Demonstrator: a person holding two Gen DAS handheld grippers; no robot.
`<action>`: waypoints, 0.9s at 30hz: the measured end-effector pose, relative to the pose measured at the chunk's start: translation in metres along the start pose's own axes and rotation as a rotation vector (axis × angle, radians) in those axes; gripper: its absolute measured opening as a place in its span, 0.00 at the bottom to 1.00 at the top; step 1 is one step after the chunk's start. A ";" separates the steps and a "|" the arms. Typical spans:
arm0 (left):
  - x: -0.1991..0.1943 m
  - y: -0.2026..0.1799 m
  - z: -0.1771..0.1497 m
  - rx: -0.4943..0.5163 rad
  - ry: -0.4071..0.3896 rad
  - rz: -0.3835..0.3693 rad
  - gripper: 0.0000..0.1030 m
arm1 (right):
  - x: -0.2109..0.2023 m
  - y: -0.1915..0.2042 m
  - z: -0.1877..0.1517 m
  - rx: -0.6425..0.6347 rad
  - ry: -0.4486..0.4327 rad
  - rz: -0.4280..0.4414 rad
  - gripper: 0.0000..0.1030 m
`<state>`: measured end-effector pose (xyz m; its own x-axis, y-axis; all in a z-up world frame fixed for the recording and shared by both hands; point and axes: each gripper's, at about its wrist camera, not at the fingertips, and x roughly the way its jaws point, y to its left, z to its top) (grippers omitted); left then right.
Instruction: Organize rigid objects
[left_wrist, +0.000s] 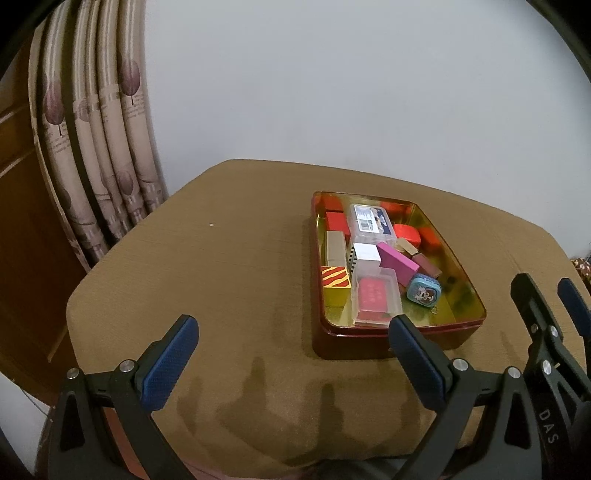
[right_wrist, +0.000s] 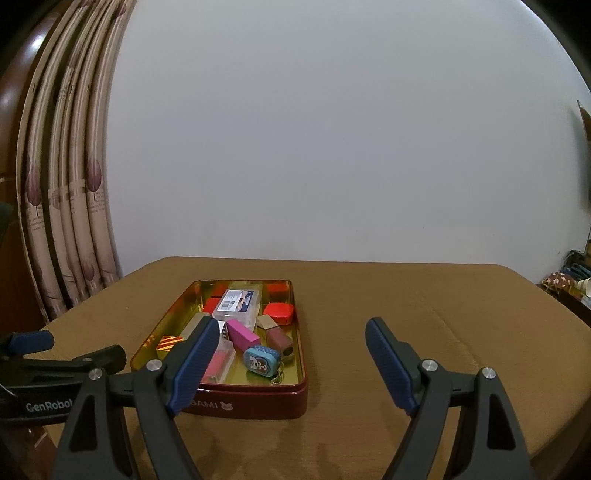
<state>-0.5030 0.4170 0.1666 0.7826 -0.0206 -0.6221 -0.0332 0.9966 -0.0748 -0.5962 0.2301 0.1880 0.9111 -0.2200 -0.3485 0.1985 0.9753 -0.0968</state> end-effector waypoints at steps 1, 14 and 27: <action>0.001 0.000 0.000 0.003 -0.001 -0.001 0.99 | 0.000 0.000 0.000 0.001 0.003 0.001 0.81; 0.012 0.004 0.000 0.013 0.015 -0.008 0.99 | 0.009 0.005 -0.004 0.000 0.022 0.004 0.81; 0.016 0.007 0.001 0.019 0.021 -0.019 0.99 | 0.015 0.006 -0.004 0.002 0.029 -0.004 0.81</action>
<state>-0.4895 0.4239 0.1568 0.7697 -0.0415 -0.6371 -0.0059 0.9974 -0.0721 -0.5829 0.2327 0.1784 0.8995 -0.2239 -0.3753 0.2024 0.9745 -0.0964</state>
